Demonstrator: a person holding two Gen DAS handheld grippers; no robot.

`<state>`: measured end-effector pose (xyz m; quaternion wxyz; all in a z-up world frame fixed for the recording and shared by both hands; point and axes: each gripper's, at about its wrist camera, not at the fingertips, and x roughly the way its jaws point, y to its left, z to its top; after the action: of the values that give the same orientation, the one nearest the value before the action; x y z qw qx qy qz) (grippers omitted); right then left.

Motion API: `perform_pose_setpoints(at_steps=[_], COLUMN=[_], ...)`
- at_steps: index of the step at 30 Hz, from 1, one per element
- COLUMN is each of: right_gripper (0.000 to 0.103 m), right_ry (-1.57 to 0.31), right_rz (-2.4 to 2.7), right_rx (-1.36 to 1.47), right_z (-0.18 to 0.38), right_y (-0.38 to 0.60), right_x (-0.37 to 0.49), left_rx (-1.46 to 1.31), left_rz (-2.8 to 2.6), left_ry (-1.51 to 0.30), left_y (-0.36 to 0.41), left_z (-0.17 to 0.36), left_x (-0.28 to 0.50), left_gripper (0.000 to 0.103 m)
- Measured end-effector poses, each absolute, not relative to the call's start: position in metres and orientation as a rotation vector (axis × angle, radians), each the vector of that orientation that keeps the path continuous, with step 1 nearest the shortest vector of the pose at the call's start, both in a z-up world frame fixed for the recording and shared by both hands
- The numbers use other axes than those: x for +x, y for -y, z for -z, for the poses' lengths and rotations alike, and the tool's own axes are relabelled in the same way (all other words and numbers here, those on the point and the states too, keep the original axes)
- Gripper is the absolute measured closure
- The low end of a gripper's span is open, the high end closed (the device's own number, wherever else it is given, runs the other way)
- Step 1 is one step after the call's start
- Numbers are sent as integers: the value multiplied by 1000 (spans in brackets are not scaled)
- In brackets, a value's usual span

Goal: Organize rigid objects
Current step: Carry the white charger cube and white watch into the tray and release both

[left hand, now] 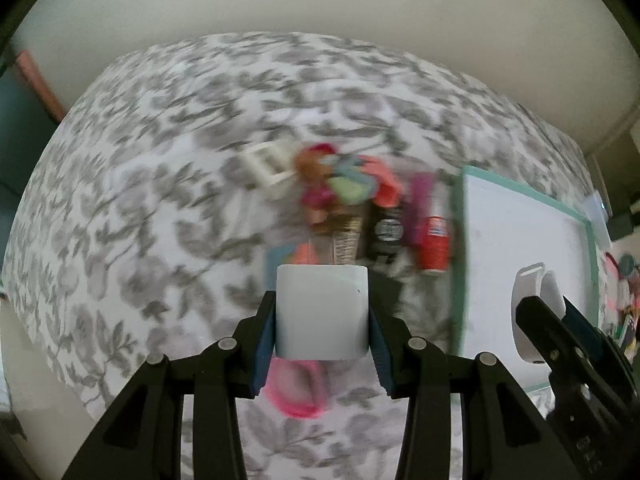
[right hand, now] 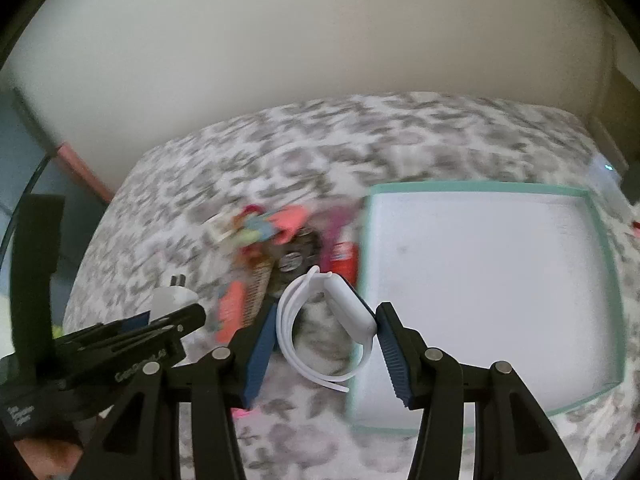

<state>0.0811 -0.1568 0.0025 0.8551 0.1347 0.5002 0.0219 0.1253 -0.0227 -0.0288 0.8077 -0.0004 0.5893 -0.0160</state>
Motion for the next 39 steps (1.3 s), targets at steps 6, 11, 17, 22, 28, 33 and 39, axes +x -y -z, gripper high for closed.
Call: perform_pose_setpoints(at_steps=[6, 11, 17, 22, 28, 33, 39], right_gripper=[50, 50, 50, 50, 50, 50, 49], right_ry=[-1075, -1094, -1108, -1108, -1116, -1122, -1144], right_rz=[117, 262, 415, 501, 509, 505, 498], right_rx=[332, 331, 326, 323, 333, 332, 334], right_z=[6, 17, 27, 27, 30, 30, 37], right_y=[216, 265, 314, 340, 347, 345, 343], right_x=[84, 79, 73, 67, 66, 65, 65], left_rx=[15, 38, 54, 78, 110, 108, 101], left_rz=[85, 130, 181, 228, 260, 256, 206], left_ry=[-1283, -1295, -1293, -1274, -1231, -1214, -1220], left_y=[79, 119, 158, 186, 204, 202, 186], left_z=[30, 42, 54, 58, 52, 45, 47], left_x=[121, 126, 132, 132, 131, 128, 128], left_gripper=[59, 59, 59, 59, 59, 59, 59])
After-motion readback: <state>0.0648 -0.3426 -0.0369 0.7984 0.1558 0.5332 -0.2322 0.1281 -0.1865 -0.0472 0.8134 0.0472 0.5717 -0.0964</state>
